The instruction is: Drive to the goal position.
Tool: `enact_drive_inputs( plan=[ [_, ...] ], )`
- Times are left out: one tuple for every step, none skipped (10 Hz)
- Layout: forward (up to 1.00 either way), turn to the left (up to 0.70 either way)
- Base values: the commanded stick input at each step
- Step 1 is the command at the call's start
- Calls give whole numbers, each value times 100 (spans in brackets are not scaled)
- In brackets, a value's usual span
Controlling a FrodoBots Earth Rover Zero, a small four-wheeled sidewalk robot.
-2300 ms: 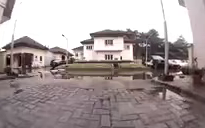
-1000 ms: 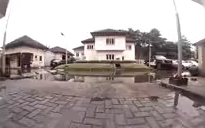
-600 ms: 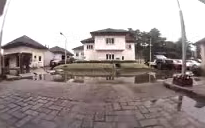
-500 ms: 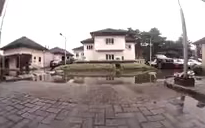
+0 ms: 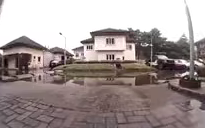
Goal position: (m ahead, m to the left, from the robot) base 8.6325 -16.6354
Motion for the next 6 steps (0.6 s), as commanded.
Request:
enact_drive_inputs(
  plan=[
    [50,0],
    [50,0],
    [50,0],
    [50,0],
    [50,0],
    [50,0]
  ],
)
